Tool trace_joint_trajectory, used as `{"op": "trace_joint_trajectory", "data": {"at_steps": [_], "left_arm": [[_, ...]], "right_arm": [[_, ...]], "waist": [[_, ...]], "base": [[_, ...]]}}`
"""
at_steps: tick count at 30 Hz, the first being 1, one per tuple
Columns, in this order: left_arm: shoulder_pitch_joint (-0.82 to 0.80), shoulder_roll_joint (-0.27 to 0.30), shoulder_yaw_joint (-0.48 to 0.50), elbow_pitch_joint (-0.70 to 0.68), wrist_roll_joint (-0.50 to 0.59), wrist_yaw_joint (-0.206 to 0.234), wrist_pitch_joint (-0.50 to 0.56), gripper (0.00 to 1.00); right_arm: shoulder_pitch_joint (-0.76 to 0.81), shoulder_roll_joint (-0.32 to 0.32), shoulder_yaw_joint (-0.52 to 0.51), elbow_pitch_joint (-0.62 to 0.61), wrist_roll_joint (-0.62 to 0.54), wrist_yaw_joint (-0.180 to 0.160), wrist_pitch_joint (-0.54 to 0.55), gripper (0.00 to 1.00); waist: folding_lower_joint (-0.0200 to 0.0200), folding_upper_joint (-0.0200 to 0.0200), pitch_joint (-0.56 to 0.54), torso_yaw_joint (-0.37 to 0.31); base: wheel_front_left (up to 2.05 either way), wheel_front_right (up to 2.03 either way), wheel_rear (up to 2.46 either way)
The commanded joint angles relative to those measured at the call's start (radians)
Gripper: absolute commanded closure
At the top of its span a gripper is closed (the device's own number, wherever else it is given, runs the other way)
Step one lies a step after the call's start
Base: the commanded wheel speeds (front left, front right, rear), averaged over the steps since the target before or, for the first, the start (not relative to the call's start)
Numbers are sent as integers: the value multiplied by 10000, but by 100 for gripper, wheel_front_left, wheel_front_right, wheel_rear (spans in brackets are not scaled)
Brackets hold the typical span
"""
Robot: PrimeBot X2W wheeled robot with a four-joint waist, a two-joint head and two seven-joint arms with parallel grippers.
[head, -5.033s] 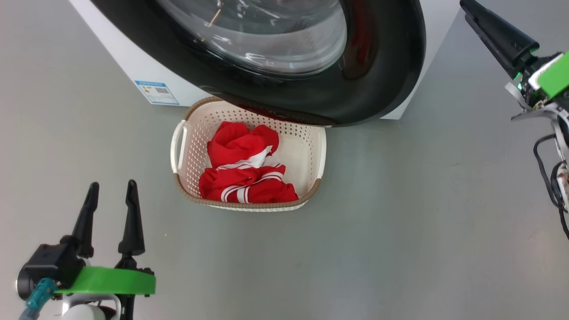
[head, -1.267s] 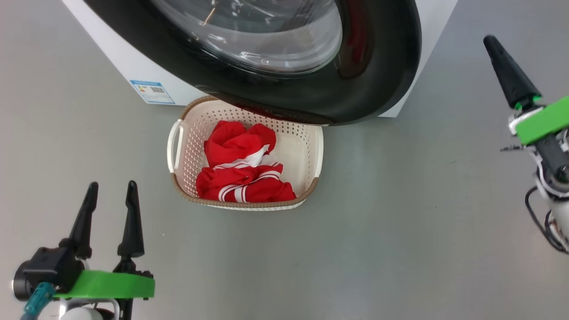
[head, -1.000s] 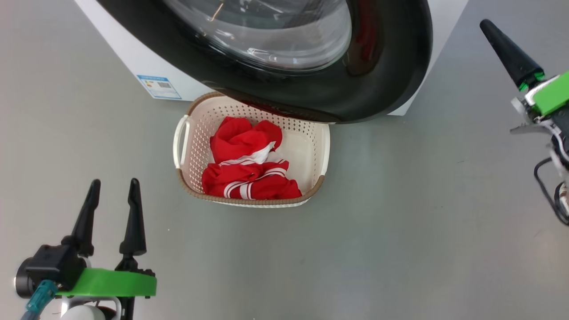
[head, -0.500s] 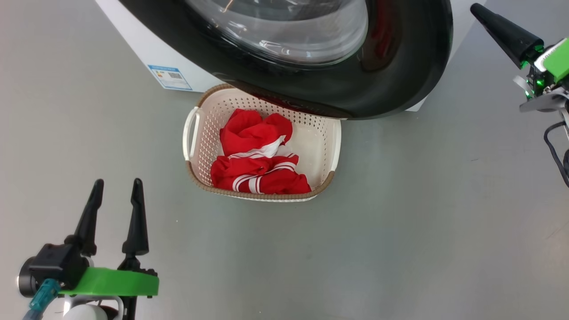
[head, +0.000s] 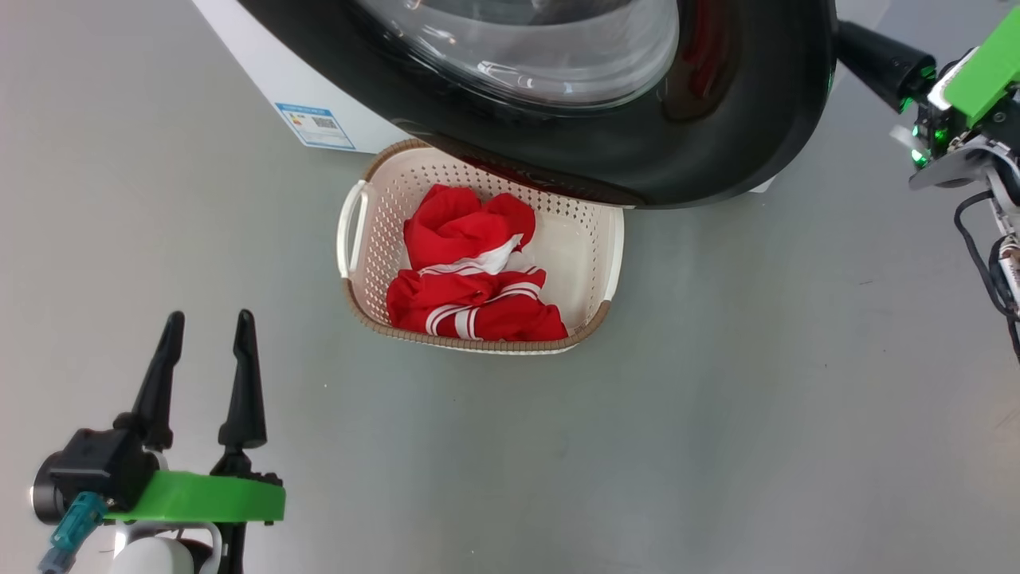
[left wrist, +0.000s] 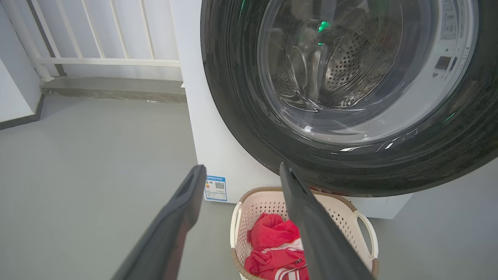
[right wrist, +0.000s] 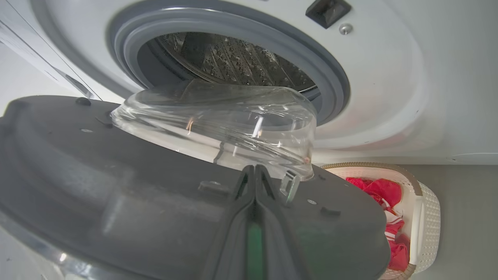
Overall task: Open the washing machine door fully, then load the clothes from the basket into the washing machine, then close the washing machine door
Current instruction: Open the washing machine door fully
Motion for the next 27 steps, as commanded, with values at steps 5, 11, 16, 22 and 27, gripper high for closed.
{"op": "trace_joint_trajectory", "data": {"at_steps": [5,11,16,22,27], "left_arm": [[-134,177,411,-202,-2,-33,-80,0],[-56,168,463,-188,39,-33,-80,0],[40,166,488,-104,81,-33,-80,0],[165,181,488,-19,105,-33,-80,0],[303,219,497,10,104,-33,-80,0]], "right_arm": [[-264,234,122,76,257,16,636,100],[-178,387,339,79,277,16,1192,100],[220,509,525,-201,302,16,1571,100],[806,618,636,-621,365,16,1832,100],[1313,684,733,-972,386,16,1975,100]], "waist": [[0,0,-51,-8],[0,0,-210,-110],[0,0,-476,-211],[0,0,-834,-261],[0,0,-1089,-230]], "base": [[0,0,0],[0,0,0],[0,0,0],[0,0,0],[0,0,0]]}}
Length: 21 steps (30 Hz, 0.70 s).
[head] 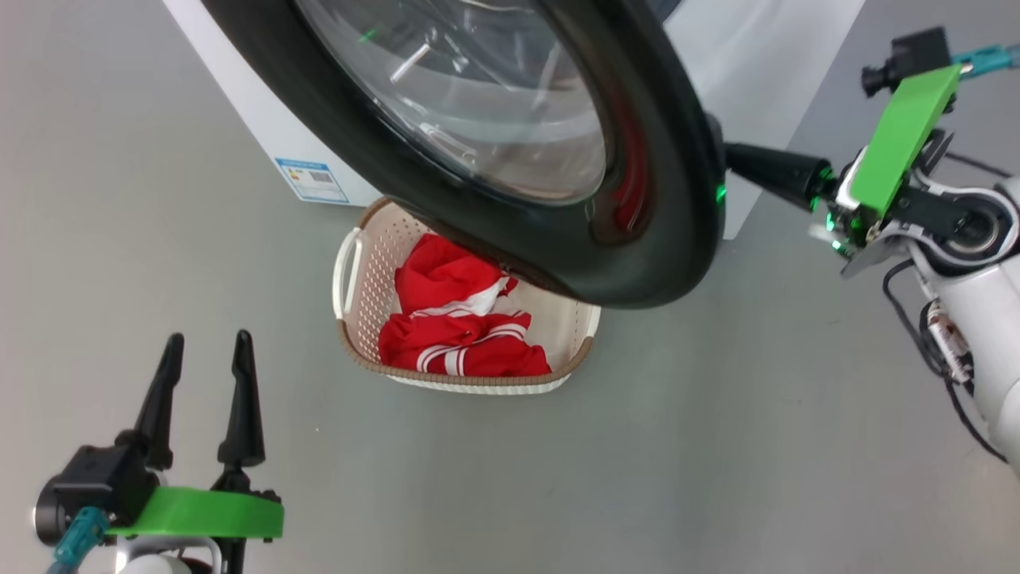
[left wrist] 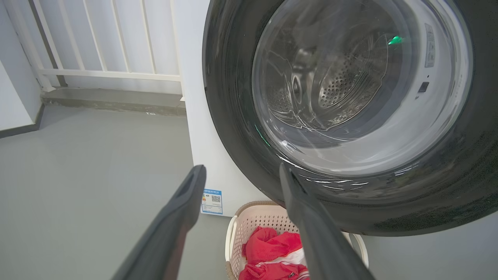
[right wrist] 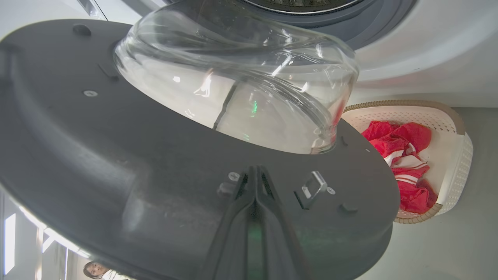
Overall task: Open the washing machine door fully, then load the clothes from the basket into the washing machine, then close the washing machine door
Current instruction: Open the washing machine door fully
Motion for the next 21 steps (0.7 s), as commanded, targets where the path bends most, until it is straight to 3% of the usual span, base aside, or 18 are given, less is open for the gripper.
{"op": "trace_joint_trajectory", "data": {"at_steps": [1,21], "left_arm": [[66,275,357,-182,97,-33,-80,0],[604,282,417,-42,142,-33,-80,0]], "right_arm": [[224,143,85,-336,133,17,84,100],[1931,604,245,-1450,364,17,348,100]], "waist": [[0,0,-104,18],[0,0,-1116,750]], "base": [[0,0,0],[0,0,0]]}}
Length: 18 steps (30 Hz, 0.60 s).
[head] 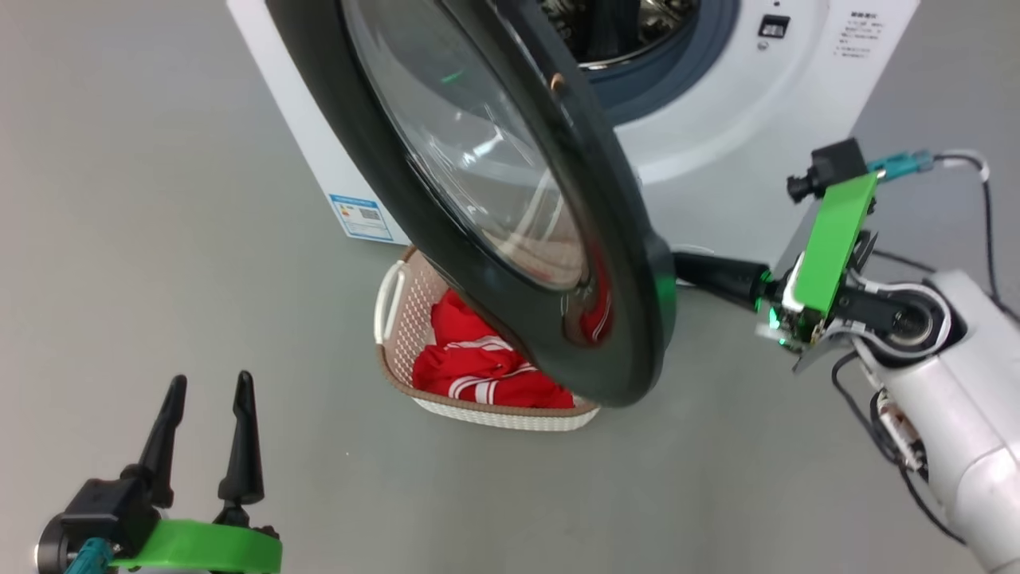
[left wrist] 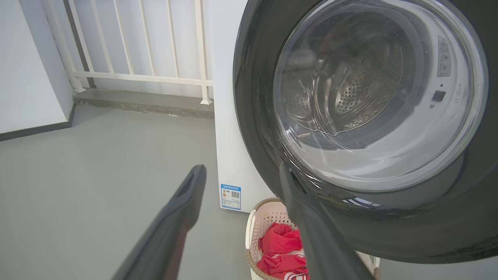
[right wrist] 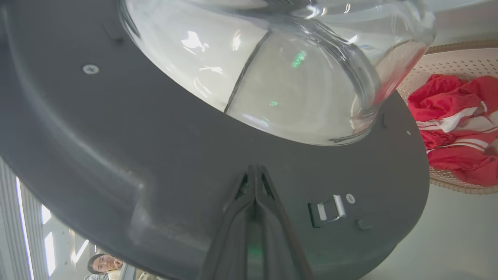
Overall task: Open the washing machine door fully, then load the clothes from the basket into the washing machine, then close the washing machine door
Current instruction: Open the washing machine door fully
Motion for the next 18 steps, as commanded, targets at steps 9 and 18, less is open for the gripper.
{"op": "trace_joint_trajectory", "data": {"at_steps": [9,18], "left_arm": [[245,284,288,-112,150,-31,-80,0],[380,378,196,-23,145,-31,-80,0]], "right_arm": [[1131,381,-10,-1027,167,17,63,100],[1689,795,-92,-1171,229,17,0,100]], "waist": [[0,-1,-600,689],[0,-1,-919,1265]], "base": [[0,0,0],[0,0,0]]}}
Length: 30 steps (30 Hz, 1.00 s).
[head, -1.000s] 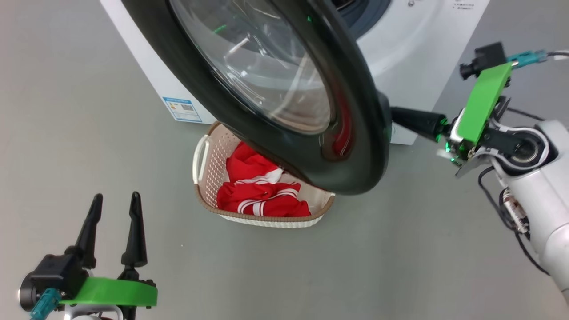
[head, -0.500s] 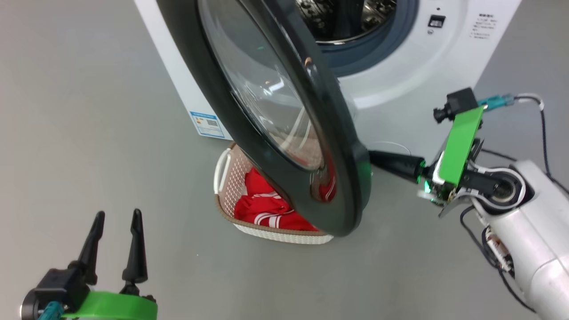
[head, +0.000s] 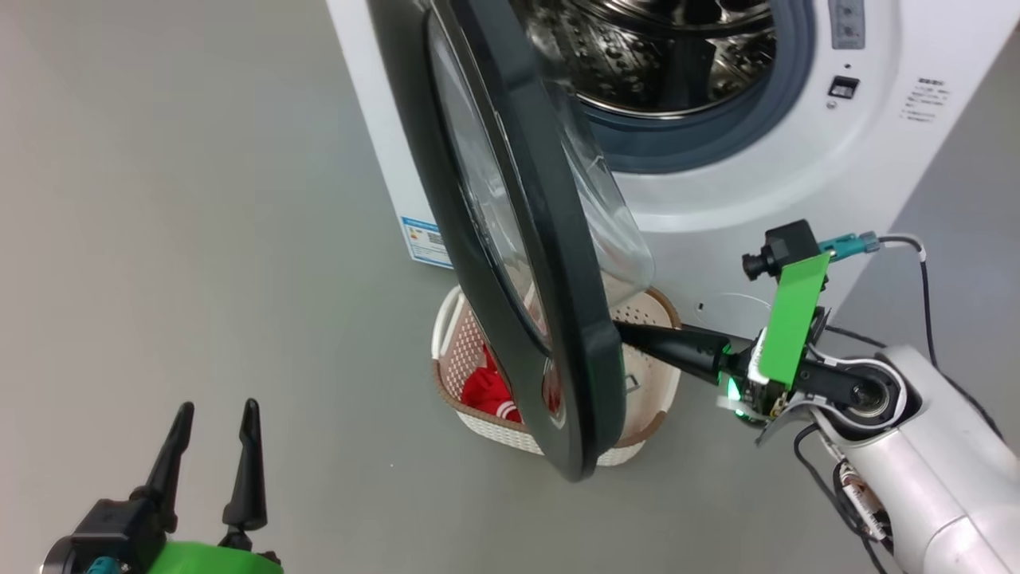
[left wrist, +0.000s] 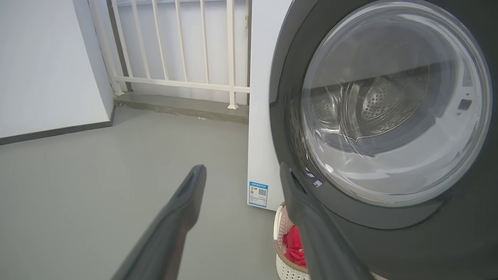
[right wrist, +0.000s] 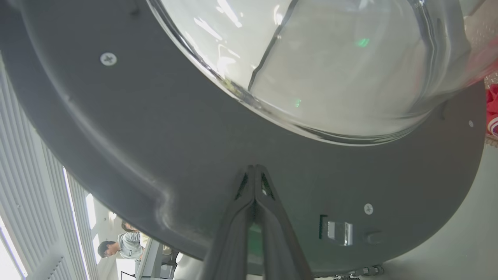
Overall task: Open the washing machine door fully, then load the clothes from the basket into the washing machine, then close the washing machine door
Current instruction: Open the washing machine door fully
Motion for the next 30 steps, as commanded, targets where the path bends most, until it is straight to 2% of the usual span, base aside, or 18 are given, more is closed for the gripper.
{"op": "trace_joint_trajectory", "data": {"at_steps": [1,13,30], "left_arm": [[-29,269,309,-160,86,-31,-80,0],[64,357,233,-103,57,-4,-80,0],[-26,370,184,-149,-74,64,-80,0]], "right_arm": [[187,290,59,-344,75,17,2,100],[328,849,-20,-185,-73,17,51,100],[-51,2099,-180,541,-578,17,-48,100]], "waist": [[0,0,-198,283],[0,0,-405,856],[0,0,-359,1677]], "base": [[0,0,0],[0,0,0],[0,0,0]]}}
